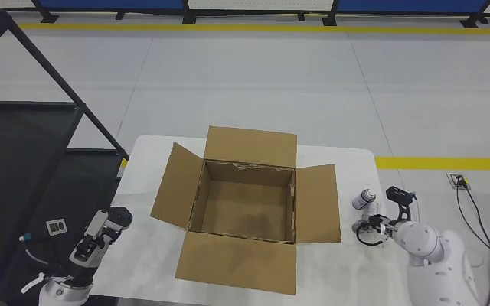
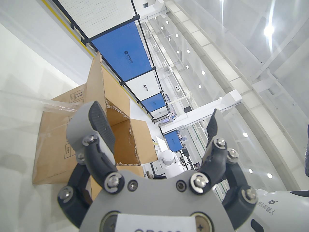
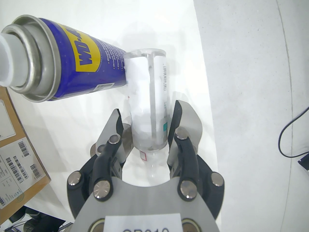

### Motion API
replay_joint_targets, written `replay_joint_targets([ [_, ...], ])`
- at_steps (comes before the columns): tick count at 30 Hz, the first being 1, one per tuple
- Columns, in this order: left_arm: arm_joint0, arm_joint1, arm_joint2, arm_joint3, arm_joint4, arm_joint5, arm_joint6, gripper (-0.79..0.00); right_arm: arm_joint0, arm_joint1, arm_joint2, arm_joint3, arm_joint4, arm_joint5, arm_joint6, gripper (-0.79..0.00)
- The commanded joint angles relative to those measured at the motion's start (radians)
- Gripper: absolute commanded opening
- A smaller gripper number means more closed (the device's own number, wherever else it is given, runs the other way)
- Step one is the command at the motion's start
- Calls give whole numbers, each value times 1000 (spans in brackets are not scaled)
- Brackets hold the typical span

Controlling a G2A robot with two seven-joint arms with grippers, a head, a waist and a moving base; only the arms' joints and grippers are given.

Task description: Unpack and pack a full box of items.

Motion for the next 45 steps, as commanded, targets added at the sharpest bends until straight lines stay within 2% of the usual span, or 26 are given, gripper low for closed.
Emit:
replay_joint_targets([
  [1, 0, 0, 0, 0, 0, 0, 0, 0, -9, 2, 0, -16, 7, 6, -2, -280],
  [7, 0, 0, 0, 0, 0, 0, 0, 0, -50, 8, 12, -95, 41, 41, -31, -336],
  [9, 0, 0, 0, 0, 0, 0, 0, 0, -72, 9, 32, -140, 72, 72, -49, -308],
  [10, 0, 0, 0, 0, 0, 0, 0, 0, -84, 9, 42, -171, 88, 88, -61, -336],
  [12, 0, 0, 0, 0, 0, 0, 0, 0, -116, 7, 62, -247, 153, 108, -93, -277],
  [13, 0, 0, 0, 0, 0, 0, 0, 0, -137, 6, 72, -294, 190, 111, -113, -215],
  [14, 0, 0, 0, 0, 0, 0, 0, 0, -161, 3, 80, -343, 237, 109, -137, -114],
  [19, 0, 0, 0, 0, 0, 0, 0, 0, -281, -7, 58, -556, 437, 15, -196, 0],
  [23, 0, 0, 1, -5, 3, 5, 7, 0, -302, -5, -29, -621, 470, -42, -133, 0],
  [25, 3, -1, -2, -4, 3, 6, 17, 0, -283, -3, -75, -622, 471, -46, -103, -28],
  [27, 6, -2, -7, -4, 2, 7, 26, 0, -257, 0, -105, -609, 460, -40, -81, -142],
  [29, 11, -2, -12, -4, -1, 6, 31, 0, -229, 2, -128, -593, 460, -23, -73, -182],
  [30, 14, -2, -15, -3, -2, 4, 34, 0, -217, 3, -134, -583, 471, -22, -62, -262],
  [35, 27, -4, -26, 0, -11, -4, 41, 0, -159, 12, -151, -517, 512, -28, -5, -317],
  [36, 29, -4, -28, 0, -11, -5, 42, 0, -150, 14, -154, -505, 523, -37, 4, -376],
  [40, 35, -5, -33, 0, -14, -7, 45, 0, -128, 20, -174, -479, 550, -56, 17, -471],
  [43, 36, -5, -34, -1, -14, -7, 45, 0, -121, 24, -193, -476, 546, -51, 14, -533],
  [45, 37, -5, -36, -1, -15, -7, 43, 0, -117, 26, -207, -478, 542, -42, 10, -542],
])
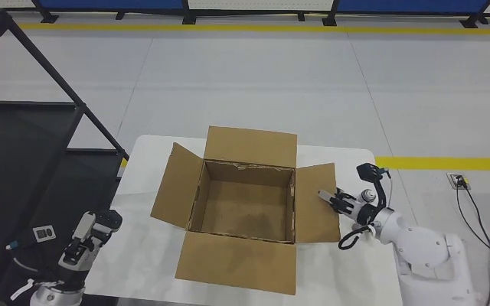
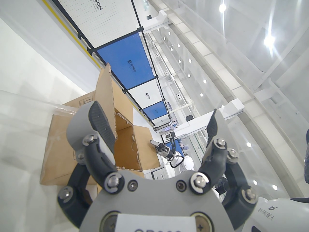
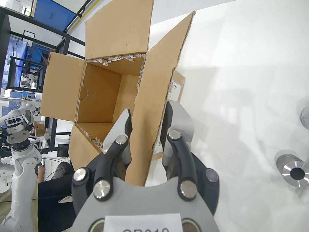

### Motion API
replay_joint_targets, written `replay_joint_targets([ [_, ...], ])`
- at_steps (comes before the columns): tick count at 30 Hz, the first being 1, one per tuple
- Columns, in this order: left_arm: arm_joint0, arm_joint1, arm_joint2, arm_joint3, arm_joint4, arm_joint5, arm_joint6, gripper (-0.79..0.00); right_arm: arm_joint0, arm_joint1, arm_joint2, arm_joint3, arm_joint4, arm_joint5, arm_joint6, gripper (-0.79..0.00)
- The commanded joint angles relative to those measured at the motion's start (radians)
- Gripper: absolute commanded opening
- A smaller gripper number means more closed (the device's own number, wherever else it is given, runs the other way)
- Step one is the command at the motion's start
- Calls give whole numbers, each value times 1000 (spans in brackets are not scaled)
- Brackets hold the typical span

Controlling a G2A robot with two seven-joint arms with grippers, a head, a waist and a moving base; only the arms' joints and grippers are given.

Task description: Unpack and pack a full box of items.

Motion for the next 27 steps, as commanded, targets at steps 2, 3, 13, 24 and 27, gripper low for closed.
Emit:
replay_joint_targets([
  [2, 1, 0, -2, 0, 0, -1, -4, 0, 6, 3, -20, -4, -3, 8, -5, -545],
  [3, 2, 0, -2, 0, -1, -2, -4, 0, 8, 4, -26, -5, -4, 10, -7, -551],
  [13, 9, -1, -10, 3, -12, -8, -13, 0, 51, 13, -92, 11, -9, 24, -13, -594],
  [24, 15, -3, -16, 11, -22, -16, -15, 0, 93, 21, -146, 37, -4, 37, -30, 0],
  [27, 16, -4, -17, 12, -24, -18, -15, 0, 74, 27, -127, 14, -16, 35, -53, 0],
])
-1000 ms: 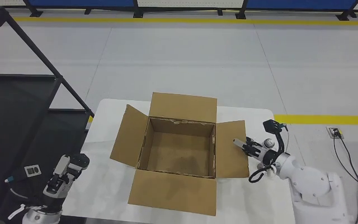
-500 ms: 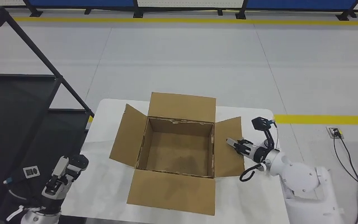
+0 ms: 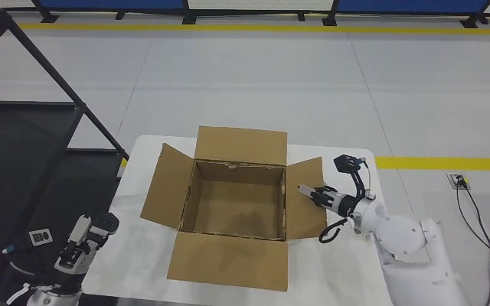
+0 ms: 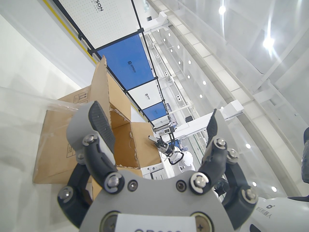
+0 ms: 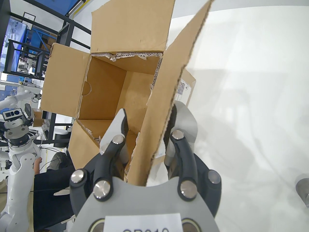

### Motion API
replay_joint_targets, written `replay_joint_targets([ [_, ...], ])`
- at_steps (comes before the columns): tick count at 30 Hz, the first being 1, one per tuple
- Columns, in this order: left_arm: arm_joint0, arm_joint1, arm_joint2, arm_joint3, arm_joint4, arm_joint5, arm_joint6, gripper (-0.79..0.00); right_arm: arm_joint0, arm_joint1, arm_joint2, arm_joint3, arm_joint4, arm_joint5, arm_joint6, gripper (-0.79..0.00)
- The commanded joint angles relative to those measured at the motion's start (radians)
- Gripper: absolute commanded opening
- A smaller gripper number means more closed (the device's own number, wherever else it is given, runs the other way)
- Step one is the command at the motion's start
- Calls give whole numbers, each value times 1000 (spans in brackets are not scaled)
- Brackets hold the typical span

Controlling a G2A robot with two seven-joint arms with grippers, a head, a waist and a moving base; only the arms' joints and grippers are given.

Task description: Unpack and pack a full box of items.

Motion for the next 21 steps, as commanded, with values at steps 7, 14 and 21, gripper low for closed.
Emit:
replay_joint_targets([
  [7, -10, -1, 10, -1, 7, 7, -5, 0, -169, 22, 172, -152, -4, 27, -98, 0],
  [14, -32, 0, 29, -4, 21, 25, -17, 0, -331, 38, 330, -209, -60, 40, -156, 0],
  [21, -52, 1, 46, -8, 37, 41, -22, 0, -388, 46, 385, -173, -82, 31, -154, 0],
])
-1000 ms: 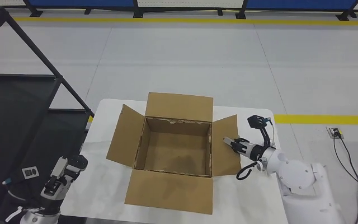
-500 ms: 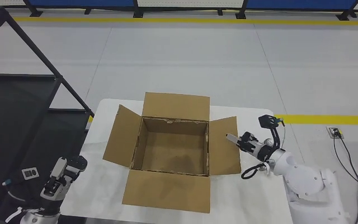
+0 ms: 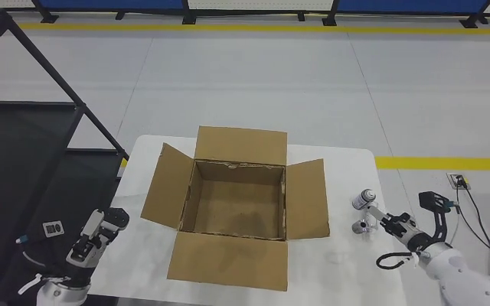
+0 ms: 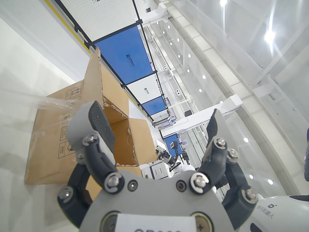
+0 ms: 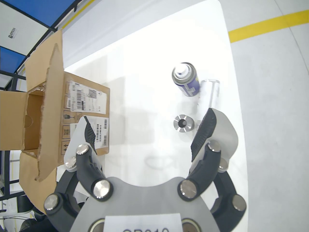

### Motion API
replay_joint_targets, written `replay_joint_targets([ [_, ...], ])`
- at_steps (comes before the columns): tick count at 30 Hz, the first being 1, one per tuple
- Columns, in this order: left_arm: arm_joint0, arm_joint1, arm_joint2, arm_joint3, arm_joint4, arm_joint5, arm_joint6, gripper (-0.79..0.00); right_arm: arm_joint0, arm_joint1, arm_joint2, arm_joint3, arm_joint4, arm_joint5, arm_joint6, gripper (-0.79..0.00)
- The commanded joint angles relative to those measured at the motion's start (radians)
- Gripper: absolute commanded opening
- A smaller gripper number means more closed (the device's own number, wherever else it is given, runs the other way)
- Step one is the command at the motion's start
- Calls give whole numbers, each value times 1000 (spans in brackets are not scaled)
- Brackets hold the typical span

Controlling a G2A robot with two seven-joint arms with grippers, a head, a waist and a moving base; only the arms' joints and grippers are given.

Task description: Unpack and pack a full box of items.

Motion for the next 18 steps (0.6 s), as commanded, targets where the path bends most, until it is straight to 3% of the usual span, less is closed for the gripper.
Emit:
replay_joint_targets([
  [1, -5, 0, 6, -1, 6, 6, -1, 0, 1, 0, -1, -1, 0, 0, 0, 0],
  [8, -13, 0, 28, -15, 32, 17, 0, 0, 0, 0, -3, -1, -1, -2, -2, 0],
  [10, -11, 0, 29, -17, 34, 15, 3, 0, 8, 5, -24, 18, -62, -5, 19, 0],
  [13, -5, -1, 25, -12, 27, 11, 11, 0, 68, 17, -71, 72, -203, 23, 116, 0],
  [18, 2, -2, 20, 1, 17, 5, 16, 0, 220, 33, -111, 252, -275, 20, 241, 0],
])
